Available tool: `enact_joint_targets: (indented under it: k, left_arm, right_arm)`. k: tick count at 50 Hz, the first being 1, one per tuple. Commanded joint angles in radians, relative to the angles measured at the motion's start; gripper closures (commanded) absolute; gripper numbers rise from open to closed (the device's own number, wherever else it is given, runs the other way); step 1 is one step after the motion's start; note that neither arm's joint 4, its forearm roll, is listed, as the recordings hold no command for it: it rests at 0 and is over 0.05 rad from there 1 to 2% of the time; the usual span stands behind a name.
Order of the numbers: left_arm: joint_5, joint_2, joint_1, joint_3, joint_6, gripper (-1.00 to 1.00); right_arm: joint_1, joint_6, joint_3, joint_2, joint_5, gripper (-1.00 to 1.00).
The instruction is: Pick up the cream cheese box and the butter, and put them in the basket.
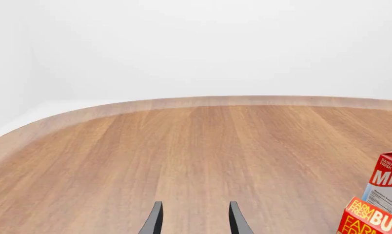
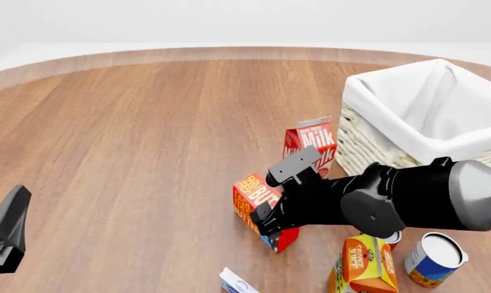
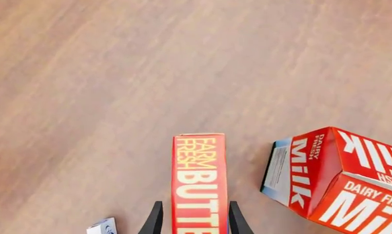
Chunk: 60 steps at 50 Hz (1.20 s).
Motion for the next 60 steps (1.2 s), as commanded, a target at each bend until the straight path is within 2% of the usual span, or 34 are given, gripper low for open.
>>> enact_joint_targets:
  k: [1, 23, 24, 48, 54, 60]
  left_arm:
    - [0.000, 0.000, 0.000, 0.000, 0.000, -1.00]
    - [0.000, 0.000, 0.000, 0.000, 0.000, -1.00]
    - [0.000, 0.000, 0.000, 0.000, 0.000, -1.00]
    - [0.000, 0.000, 0.000, 0.000, 0.000, -1.00]
    - [0.000, 0.000, 0.000, 0.000, 0.000, -1.00]
    - [0.000, 0.000, 0.000, 0.000, 0.000, -1.00]
  right_arm:
    - [0.008, -0.003, 0.004, 0.034, -0.024, -1.00]
    - [0.023, 0.012, 0.007, 0.044, -0.037, -1.00]
    - [0.028, 0.015, 0.008, 0.043, -0.040, 1.00]
    - [0.051, 0.005, 0.017, -0.046, 0.027, 1.00]
    - [0.050, -0.020, -0.008, -0.110, 0.094, 1.00]
    - [0.072, -0.020, -0.022, -0.173, 0.145, 1.00]
